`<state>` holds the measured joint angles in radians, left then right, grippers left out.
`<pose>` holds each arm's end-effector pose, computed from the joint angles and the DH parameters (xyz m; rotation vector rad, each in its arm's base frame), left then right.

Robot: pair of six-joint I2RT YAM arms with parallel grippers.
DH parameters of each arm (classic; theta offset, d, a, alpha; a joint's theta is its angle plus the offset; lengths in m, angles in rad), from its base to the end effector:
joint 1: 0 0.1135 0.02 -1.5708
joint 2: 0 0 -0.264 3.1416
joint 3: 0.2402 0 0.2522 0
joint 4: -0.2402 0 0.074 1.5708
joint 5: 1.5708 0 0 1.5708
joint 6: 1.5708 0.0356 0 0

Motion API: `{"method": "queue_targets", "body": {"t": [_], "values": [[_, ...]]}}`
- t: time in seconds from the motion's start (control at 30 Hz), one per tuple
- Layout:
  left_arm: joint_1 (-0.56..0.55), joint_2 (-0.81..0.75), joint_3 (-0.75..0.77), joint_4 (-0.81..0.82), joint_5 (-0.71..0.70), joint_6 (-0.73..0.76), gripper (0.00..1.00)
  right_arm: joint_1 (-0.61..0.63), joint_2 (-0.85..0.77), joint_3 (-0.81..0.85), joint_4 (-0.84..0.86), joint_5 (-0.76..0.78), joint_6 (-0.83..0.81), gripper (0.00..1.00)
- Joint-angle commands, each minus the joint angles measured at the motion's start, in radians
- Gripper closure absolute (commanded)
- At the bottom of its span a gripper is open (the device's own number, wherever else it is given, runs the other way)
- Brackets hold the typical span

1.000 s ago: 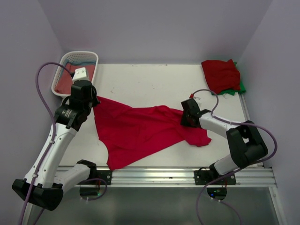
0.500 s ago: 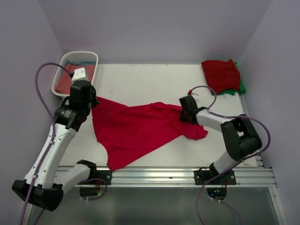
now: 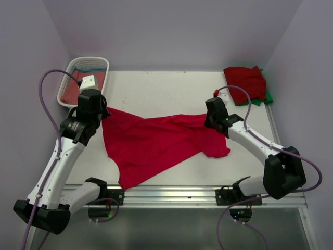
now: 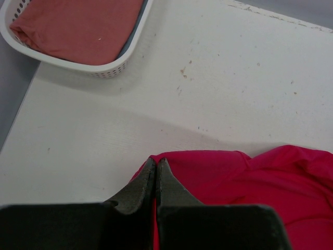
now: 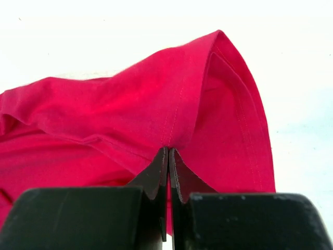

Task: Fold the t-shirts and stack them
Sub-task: Flatten out the tshirt

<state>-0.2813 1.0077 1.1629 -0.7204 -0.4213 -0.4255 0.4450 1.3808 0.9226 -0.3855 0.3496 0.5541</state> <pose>0.1979 -0.0420 0.3768 -0.3914 2.0444 0.0212 0.2650 0.1129 0.2379 0.2851 2.3324 0.0638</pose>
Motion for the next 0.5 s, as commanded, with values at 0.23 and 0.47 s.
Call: {"method": "queue_targets", "body": {"t": [0.23, 0.47], "values": [[0.013, -0.008, 0.009, 0.024, -0.007, 0.013, 1.00, 0.001, 0.012, 0.039, -0.049, 0.038, -0.029, 1.00], [0.013, -0.027, 0.007, 0.071, 0.029, 0.031, 1.00, 0.000, -0.064, 0.088, -0.053, 0.078, -0.071, 1.00]]}}
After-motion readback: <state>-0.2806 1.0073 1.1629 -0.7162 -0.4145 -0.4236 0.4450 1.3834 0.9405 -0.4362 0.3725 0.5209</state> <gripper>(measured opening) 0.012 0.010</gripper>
